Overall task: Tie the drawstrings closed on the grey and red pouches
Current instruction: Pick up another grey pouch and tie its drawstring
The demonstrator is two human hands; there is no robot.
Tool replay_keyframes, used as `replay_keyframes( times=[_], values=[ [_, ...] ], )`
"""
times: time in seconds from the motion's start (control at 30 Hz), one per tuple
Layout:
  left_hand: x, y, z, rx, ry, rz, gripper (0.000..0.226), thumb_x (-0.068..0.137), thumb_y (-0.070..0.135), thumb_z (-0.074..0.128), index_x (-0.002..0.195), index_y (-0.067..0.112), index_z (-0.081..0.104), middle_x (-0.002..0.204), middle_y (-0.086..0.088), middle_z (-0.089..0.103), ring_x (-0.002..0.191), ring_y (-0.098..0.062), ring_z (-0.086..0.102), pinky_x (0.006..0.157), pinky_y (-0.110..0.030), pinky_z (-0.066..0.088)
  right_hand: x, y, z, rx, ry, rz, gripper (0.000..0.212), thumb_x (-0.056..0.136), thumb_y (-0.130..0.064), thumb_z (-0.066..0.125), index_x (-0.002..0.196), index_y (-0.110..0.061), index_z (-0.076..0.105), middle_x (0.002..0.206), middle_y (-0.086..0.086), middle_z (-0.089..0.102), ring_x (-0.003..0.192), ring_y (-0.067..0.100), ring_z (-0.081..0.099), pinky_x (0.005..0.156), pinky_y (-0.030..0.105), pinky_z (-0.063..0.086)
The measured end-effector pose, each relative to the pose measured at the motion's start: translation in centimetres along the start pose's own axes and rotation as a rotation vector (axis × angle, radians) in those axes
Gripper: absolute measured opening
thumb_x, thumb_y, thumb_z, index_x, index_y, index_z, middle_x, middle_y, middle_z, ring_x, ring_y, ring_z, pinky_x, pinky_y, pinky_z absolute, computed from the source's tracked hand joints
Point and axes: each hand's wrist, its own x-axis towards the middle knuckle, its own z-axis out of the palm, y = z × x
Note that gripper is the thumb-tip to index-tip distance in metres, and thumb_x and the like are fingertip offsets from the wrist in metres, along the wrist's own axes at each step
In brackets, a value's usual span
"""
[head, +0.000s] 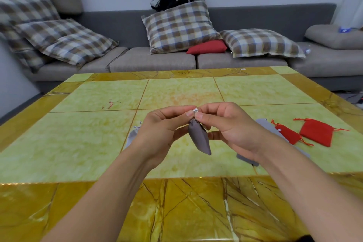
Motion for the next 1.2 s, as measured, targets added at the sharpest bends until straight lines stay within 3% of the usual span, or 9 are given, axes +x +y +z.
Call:
replay_keyframes(
  times=[0.23, 0.37, 0.47, 0.53, 0.67, 0.8, 0.93, 1.07, 1.2],
  values=[
    [0.0, -0.1, -0.5, 0.105, 0.017, 0.063, 0.015, 0.088, 0.003, 0.066, 0.100, 0.002, 0.074, 0.095, -0.014, 0.077, 0.088, -0.021, 0.074, 0.077, -0.025, 0.057, 0.1, -0.2, 0.0, -0.153, 0.028, -0.030, 0.017, 0.096, -0.023, 0.060, 0.087, -0.019, 0.074, 0.075, -0.007, 0.064, 0.079, 0.011, 0.054, 0.078, 0.036, 0.050],
    [-0.1, -0.2, -0.3, 0.082, 0.031, 0.087, 0.016, 0.085, 0.002, 0.069, 0.100, 0.005, 0.074, 0.090, -0.012, 0.076, 0.083, -0.020, 0.073, 0.073, -0.026, 0.057, 0.1, -0.1, -0.3, -0.171, 0.022, -0.051, 0.015, 0.096, -0.020, 0.060, 0.093, -0.017, 0.075, 0.092, 0.008, 0.073, 0.084, 0.013, 0.061, 0.080, 0.036, 0.053],
    [-0.1, -0.4, -0.2, 0.106, 0.034, 0.117, 0.015, 0.084, 0.000, 0.070, 0.098, 0.005, 0.073, 0.087, -0.014, 0.075, 0.082, -0.024, 0.073, 0.072, -0.028, 0.058, 0.2, -0.1, -0.4, -0.173, -0.005, -0.032, 0.017, 0.097, -0.015, 0.058, 0.093, -0.013, 0.074, 0.082, -0.002, 0.071, 0.081, 0.008, 0.062, 0.076, 0.030, 0.053],
    [-0.2, -0.5, -0.2, 0.202, 0.045, 0.198, 0.011, 0.084, -0.001, 0.072, 0.093, 0.006, 0.072, 0.083, -0.011, 0.075, 0.081, -0.022, 0.073, 0.070, -0.027, 0.058, 0.3, 0.0, -0.4, -0.187, -0.024, -0.023, 0.018, 0.098, -0.015, 0.055, 0.095, -0.009, 0.072, 0.081, -0.005, 0.070, 0.079, 0.006, 0.063, 0.073, 0.026, 0.053],
    [-0.2, -0.4, -0.8, 0.789, 0.058, 0.577, 0.011, 0.082, 0.007, 0.078, 0.085, 0.017, 0.076, 0.077, 0.012, 0.074, 0.076, -0.005, 0.071, 0.065, -0.026, 0.060, 0.3, 0.0, 0.0, -0.214, -0.037, -0.027, 0.023, 0.101, -0.016, 0.051, 0.101, 0.000, 0.067, 0.081, -0.003, 0.067, 0.076, 0.004, 0.061, 0.069, 0.021, 0.052],
    [0.0, 0.0, -1.2, 0.997, 0.031, 0.812, 0.012, 0.083, 0.009, 0.077, 0.092, 0.017, 0.080, 0.083, 0.012, 0.074, 0.080, -0.002, 0.069, 0.067, -0.022, 0.057, 0.1, -0.2, 0.4, -0.183, -0.030, -0.008, 0.026, 0.103, -0.014, 0.048, 0.101, 0.006, 0.063, 0.080, 0.000, 0.063, 0.070, 0.002, 0.060, 0.063, 0.016, 0.050],
    [0.1, 0.5, -1.4, 1.104, -0.026, 0.898, 0.015, 0.083, 0.009, 0.075, 0.096, 0.015, 0.079, 0.086, 0.006, 0.076, 0.082, -0.005, 0.068, 0.070, -0.010, 0.051, -0.4, -0.7, 0.7, -0.127, -0.023, 0.031, 0.029, 0.103, -0.016, 0.045, 0.102, 0.003, 0.067, 0.084, 0.002, 0.063, 0.074, 0.004, 0.059, 0.061, 0.016, 0.050],
    [0.1, 0.6, -1.3, 1.115, -0.038, 0.911, 0.016, 0.082, 0.008, 0.074, 0.096, 0.013, 0.079, 0.086, 0.005, 0.077, 0.086, -0.005, 0.067, 0.071, -0.010, 0.050, -0.7, -1.1, 1.1, 0.031, 0.030, 0.081, 0.038, 0.102, -0.031, 0.047, 0.075, -0.015, 0.068, 0.076, -0.003, 0.062, 0.073, 0.009, 0.056, 0.062, 0.024, 0.049],
    [0.1, 0.4, -1.3, 1.101, -0.071, 0.910, 0.013, 0.084, 0.013, 0.074, 0.095, 0.013, 0.079, 0.085, 0.006, 0.077, 0.083, -0.004, 0.068, 0.070, -0.018, 0.053, -0.5, -0.8, 1.7, 0.120, 0.090, 0.138, 0.030, 0.101, -0.029, 0.053, 0.078, -0.018, 0.070, 0.069, -0.006, 0.062, 0.065, 0.007, 0.056, 0.062, 0.025, 0.046]
  ],
)
